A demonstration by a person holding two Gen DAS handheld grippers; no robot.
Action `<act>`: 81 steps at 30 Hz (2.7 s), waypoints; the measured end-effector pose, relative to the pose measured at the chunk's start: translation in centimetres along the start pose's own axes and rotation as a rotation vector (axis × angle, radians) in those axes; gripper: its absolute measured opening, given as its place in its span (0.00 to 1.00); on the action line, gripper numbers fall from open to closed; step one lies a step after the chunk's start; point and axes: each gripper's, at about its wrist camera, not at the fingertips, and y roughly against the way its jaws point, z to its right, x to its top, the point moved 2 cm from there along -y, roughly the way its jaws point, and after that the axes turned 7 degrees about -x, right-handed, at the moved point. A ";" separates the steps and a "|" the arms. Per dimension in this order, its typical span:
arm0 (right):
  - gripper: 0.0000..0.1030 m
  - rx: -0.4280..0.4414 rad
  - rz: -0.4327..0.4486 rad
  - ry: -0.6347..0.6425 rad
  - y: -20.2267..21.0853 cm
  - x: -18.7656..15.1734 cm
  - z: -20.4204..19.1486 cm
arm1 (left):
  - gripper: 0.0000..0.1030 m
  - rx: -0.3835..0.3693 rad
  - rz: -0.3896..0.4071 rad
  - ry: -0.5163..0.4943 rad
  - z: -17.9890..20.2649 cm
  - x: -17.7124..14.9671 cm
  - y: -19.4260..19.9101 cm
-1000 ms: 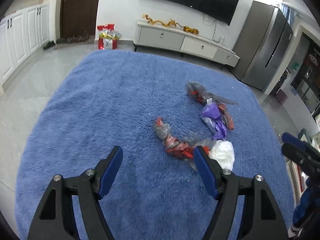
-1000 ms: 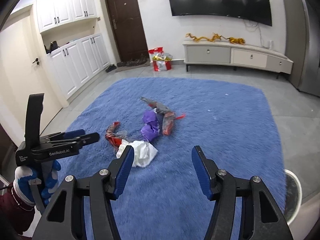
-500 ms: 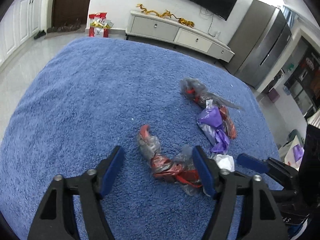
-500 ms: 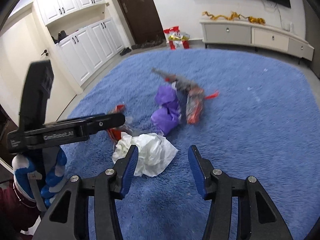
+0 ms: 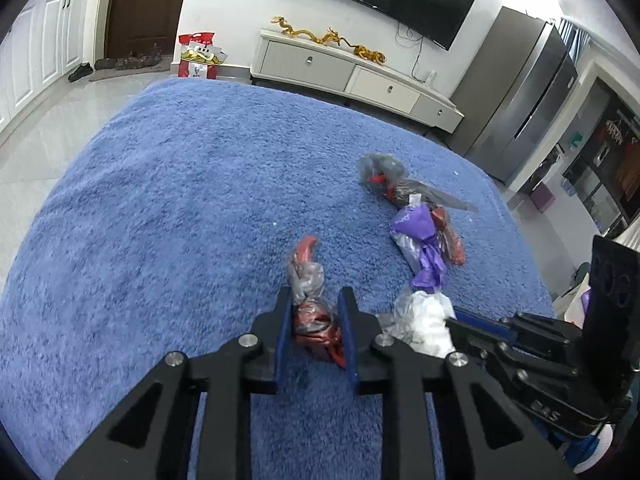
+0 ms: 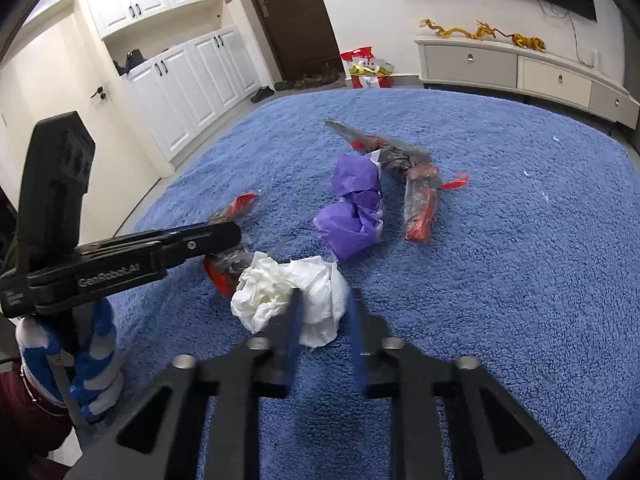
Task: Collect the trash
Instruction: 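Grasp the red-clear wrapper with the left tool while the right tool grasps the white tissue, then carry both items to the white bin and open both tools to drop them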
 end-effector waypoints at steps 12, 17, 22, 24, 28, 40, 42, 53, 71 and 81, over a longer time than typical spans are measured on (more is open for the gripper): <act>0.04 -0.030 0.057 0.035 4.3 -1.5 -2.4 | 0.19 0.024 0.063 -0.005 -0.1 -1.7 6.5; 0.04 -0.035 0.100 0.055 7.6 -2.2 -3.7 | 0.19 0.026 0.092 -0.022 0.9 -2.3 8.9; 0.03 -0.042 0.141 0.068 10.5 -2.7 -4.3 | 0.19 0.033 0.122 -0.049 2.3 -2.9 11.2; 0.03 -0.047 0.159 0.068 11.7 -3.1 -4.6 | 0.19 0.041 0.133 -0.065 3.0 -3.2 11.8; 0.03 -0.061 0.192 0.063 14.3 -4.0 -4.4 | 0.19 0.061 0.159 -0.109 4.6 -3.7 13.3; 0.03 -0.146 0.269 0.024 20.4 -6.5 -1.9 | 0.19 0.090 0.202 -0.250 10.7 -4.9 14.8; 0.03 -0.156 0.280 0.016 21.1 -6.8 -1.4 | 0.19 0.092 0.202 -0.275 11.9 -5.0 14.8; 0.03 -0.202 0.339 -0.081 24.0 -8.8 3.8 | 0.19 0.083 0.159 -0.408 18.3 -5.3 12.0; 0.04 -0.360 0.386 -0.373 26.8 -15.3 18.3 | 0.19 -0.019 -0.009 -0.596 31.1 -5.1 0.6; 0.04 -0.468 0.339 -0.510 25.8 -18.1 26.6 | 0.19 -0.113 -0.111 -0.664 38.7 -4.6 -8.4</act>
